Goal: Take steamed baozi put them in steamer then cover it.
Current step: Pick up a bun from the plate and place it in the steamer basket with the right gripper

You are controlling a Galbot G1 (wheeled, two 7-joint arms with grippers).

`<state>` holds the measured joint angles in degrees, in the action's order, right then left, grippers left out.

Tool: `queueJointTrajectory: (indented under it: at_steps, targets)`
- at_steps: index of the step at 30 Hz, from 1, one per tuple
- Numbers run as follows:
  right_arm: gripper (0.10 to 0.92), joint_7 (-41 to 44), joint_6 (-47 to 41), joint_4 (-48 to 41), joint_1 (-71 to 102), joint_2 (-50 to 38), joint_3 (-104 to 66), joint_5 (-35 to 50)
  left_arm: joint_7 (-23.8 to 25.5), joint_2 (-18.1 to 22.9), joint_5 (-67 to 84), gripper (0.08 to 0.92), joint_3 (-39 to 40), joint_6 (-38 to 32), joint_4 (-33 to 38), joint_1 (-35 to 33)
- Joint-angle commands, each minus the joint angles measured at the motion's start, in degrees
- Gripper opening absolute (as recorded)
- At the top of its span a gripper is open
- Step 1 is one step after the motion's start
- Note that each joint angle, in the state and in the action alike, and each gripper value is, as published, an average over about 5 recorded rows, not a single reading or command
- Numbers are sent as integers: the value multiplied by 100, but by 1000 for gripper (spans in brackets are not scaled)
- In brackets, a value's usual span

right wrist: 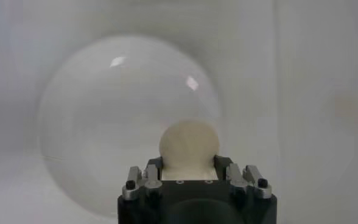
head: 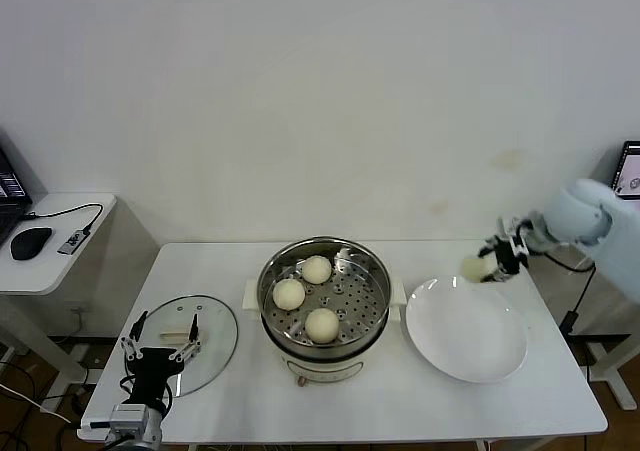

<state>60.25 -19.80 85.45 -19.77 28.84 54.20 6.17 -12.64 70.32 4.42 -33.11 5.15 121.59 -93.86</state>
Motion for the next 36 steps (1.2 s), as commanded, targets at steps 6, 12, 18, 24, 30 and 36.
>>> queueJointTrajectory:
  at_steps: [6,12,18,24,30,36]
  targets:
    - [541,-1082,-1603,1063,-2525,1626,2112,2707,20,-47,11,823,-2,25,-81,35]
    - [543,-1607,-2113,949,-2069,2366,2023,3387,14,-13,18,823,-29,19,-150,58]
    - [547,-1865,-2196,608,-1497,2774,2023,3219,11,4,27,823,-69,10,-162,38]
    - [551,-1978,-2209,369,-1036,2858,2047,3005,9,45,31,823,-77,13,-122,46]
    - [551,-1982,-2213,347,-802,2811,2091,2815,6,53,41,823,-77,7,-143,67]
    - [552,-2008,-2206,270,-706,2776,2088,2672,3,54,44,823,-69,-6,-158,72]
